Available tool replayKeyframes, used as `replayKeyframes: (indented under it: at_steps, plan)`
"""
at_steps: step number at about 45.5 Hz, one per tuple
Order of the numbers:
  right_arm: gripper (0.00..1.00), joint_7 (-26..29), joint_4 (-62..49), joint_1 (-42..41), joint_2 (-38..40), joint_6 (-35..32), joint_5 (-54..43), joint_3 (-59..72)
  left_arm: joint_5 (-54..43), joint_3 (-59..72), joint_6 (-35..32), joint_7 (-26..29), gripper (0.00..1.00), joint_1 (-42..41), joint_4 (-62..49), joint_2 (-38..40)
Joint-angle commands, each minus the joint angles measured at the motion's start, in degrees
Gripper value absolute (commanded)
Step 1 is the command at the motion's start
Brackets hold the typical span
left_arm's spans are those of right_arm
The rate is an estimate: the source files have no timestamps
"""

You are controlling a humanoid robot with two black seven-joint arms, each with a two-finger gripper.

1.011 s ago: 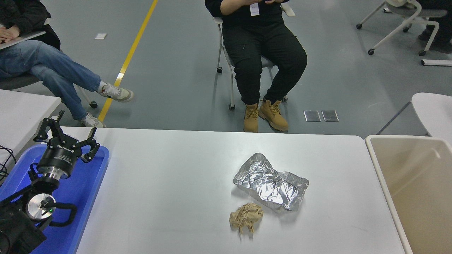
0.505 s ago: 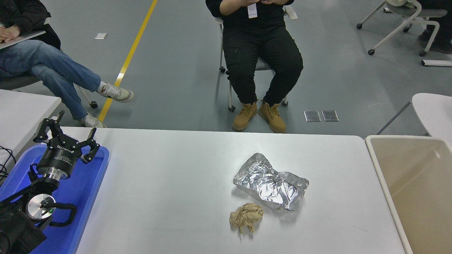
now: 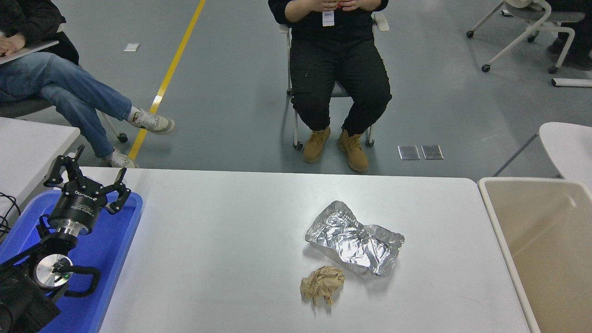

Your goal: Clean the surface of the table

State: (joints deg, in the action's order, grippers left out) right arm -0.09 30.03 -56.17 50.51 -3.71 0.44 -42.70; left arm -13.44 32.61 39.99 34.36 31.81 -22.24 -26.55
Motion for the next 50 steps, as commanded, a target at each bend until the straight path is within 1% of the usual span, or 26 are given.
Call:
replayKeyframes:
  at_steps: [1, 5, 13, 25, 35, 44, 50]
  plan:
    - [0.99, -0.1, 9.7, 0.2, 1.6, -3.0, -1.0, -3.2, 0.0, 0.0, 0.0, 0.0, 1.0, 0.0, 0.0, 0.0]
    - [0.99, 0.0, 12.0, 0.4, 1.6, -3.1, -1.4, -3.0, 0.0, 0.0, 0.0, 0.0, 1.0, 0.0, 0.0, 0.0]
    - [0.99, 0.0, 17.4, 2.4, 1.4, -4.8, -5.8, -2.5, 0.0, 0.0, 0.0, 0.0, 1.0, 0.0, 0.0, 0.0]
    - [0.99, 0.0, 22.8, 4.1, 1.1, -6.0, -5.8, 0.3, 0.0, 0.0, 0.0, 0.0, 1.0, 0.0, 0.0, 0.0]
    - [0.99, 0.0, 24.0, 4.1, 1.0, -9.0, -5.9, 1.8, 0.0, 0.0, 0.0, 0.0, 1.0, 0.0, 0.0, 0.0]
    - [0.99, 0.0, 23.6, 4.3, 0.2, -8.4, -5.7, 1.6, 0.0, 0.0, 0.0, 0.0, 1.0, 0.0, 0.0, 0.0]
    - [0.99, 0.0, 23.3, 6.1, -1.3, -7.6, -4.8, 0.2, 0.0, 0.0, 0.0, 0.0, 1.0, 0.0, 0.0, 0.0]
